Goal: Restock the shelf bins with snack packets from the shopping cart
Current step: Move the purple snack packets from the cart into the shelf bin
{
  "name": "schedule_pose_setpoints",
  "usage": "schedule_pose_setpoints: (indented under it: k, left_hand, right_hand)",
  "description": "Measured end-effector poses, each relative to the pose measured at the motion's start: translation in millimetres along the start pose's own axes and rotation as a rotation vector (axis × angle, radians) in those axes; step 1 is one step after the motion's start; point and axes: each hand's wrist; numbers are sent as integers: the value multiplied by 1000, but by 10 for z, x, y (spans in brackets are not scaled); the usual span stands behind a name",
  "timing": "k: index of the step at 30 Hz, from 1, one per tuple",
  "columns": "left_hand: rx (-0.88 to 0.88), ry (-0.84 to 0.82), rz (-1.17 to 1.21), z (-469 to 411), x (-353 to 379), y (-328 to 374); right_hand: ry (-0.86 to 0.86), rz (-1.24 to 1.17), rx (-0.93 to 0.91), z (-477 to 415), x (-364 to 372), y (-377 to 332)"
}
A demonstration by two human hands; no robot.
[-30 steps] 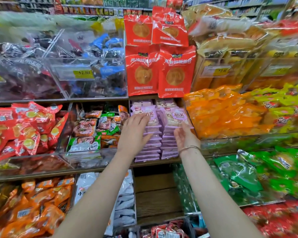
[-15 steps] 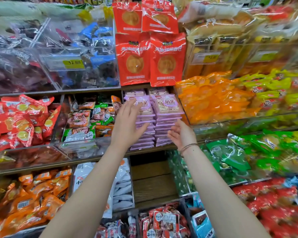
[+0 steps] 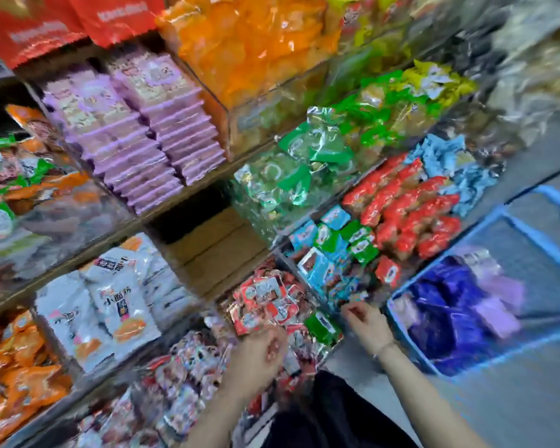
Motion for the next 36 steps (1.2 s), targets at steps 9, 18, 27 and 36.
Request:
schedule_pose_setpoints:
  k: [9,18,27,36]
  left_hand:
    - [-194,-515,55,150,1192,-237]
    - [-464,-501,204,293,1848,220]
    - [-514,-474,228,-2,2749,1092]
    - [-650,-441,325,-922,2983,1104]
  right_hand:
    - [136,-452,756,1258,-12,2050]
    - [156,-691,900,1675,-640,2836]
    - [78,-591,688,1155,-1563,3202]
    - [113,-471,563,78,-2091,3125]
Point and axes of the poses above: each hand's wrist, its own z-axis away from the middle knuckle, its own x-axis out of the palm, y = z × x
